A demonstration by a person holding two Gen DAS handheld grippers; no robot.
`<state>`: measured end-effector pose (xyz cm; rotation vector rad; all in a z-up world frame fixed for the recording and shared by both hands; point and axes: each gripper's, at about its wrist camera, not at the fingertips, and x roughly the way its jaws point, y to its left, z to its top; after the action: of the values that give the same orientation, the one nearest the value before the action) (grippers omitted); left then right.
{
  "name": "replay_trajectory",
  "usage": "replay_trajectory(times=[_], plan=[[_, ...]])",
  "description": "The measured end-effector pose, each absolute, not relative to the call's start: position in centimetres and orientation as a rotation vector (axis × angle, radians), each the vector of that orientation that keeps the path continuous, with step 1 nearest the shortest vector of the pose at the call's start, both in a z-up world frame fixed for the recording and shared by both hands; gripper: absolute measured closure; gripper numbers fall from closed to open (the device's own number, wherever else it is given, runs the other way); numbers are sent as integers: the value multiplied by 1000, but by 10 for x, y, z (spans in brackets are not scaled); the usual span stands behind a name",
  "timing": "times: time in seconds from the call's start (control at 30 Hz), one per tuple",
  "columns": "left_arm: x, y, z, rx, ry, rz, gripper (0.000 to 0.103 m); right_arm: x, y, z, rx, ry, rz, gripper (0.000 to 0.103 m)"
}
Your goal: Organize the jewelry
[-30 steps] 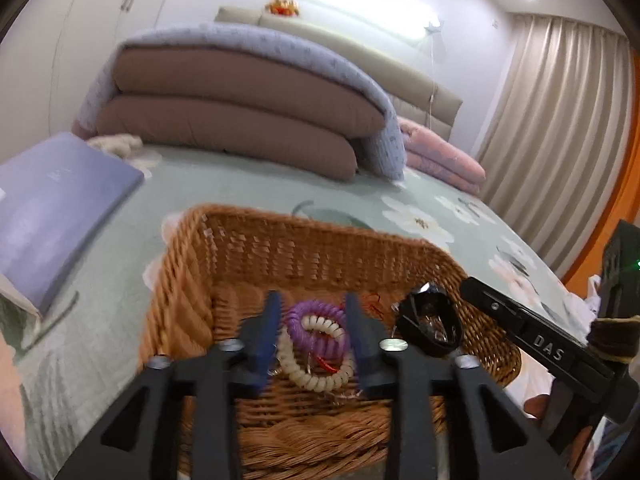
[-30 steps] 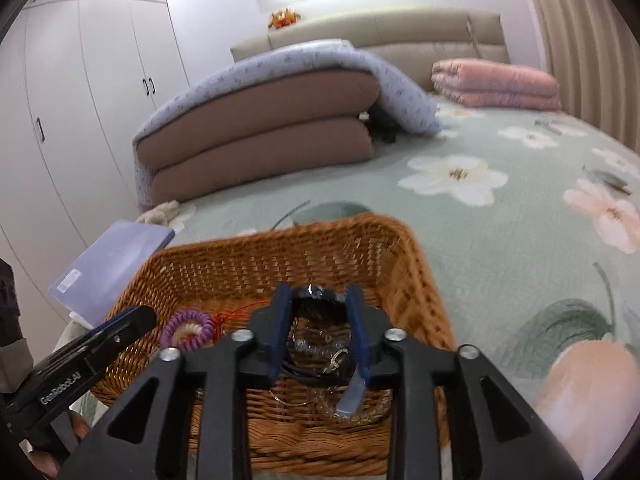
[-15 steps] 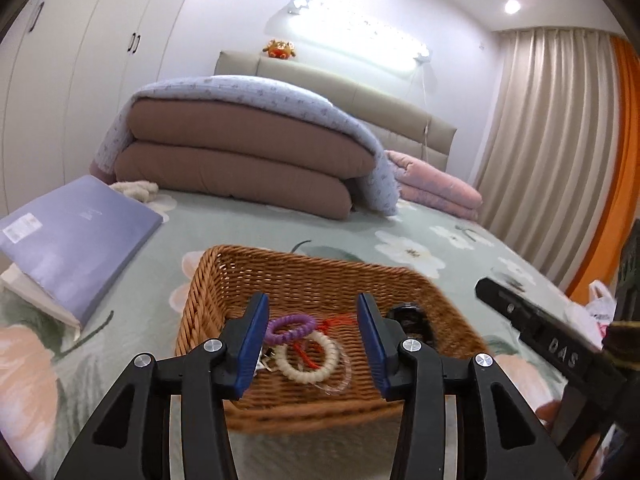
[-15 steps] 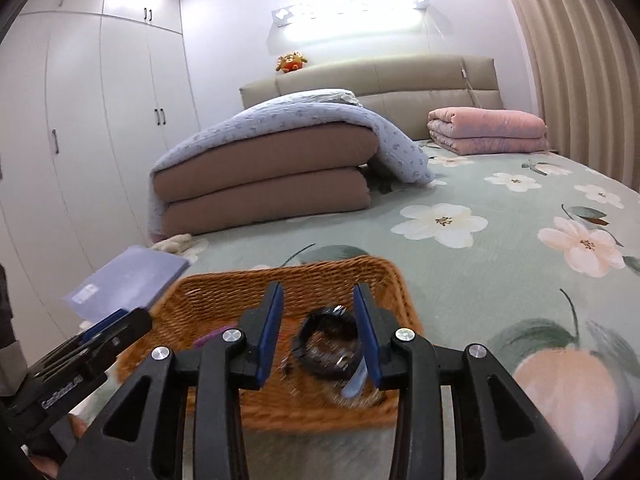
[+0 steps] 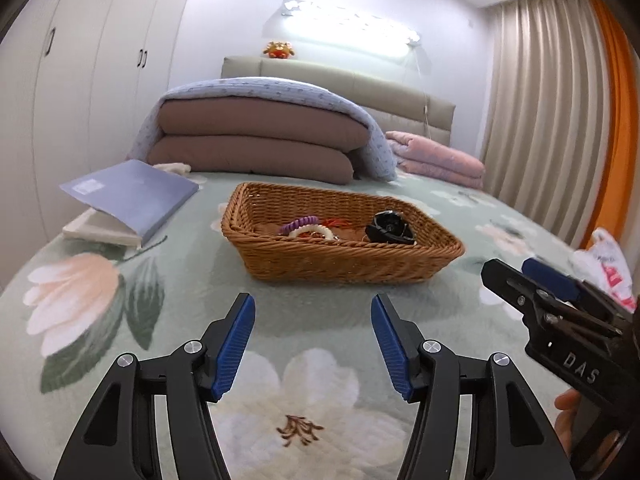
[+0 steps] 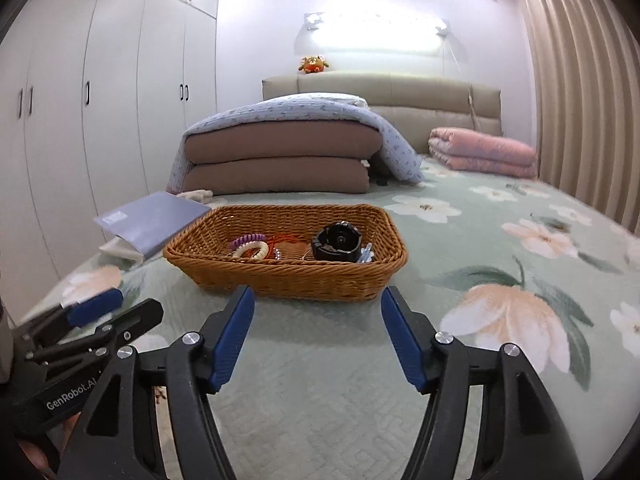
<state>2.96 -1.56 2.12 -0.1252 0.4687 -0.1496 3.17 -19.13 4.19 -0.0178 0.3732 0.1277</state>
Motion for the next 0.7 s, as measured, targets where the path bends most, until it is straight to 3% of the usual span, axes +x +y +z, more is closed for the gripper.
replay_trajectory(times=[0.13,0.37,0.7], plan=[[37,-7,14,-173,508,-133,35,46,-191,29,-21,452,89,33],[46,-2,3,-206,580,-114,35,56,-199,17,13,524,92,33],[33,-20,10,-92,512,-61,35,55,-194,17,-3,519,100,34]])
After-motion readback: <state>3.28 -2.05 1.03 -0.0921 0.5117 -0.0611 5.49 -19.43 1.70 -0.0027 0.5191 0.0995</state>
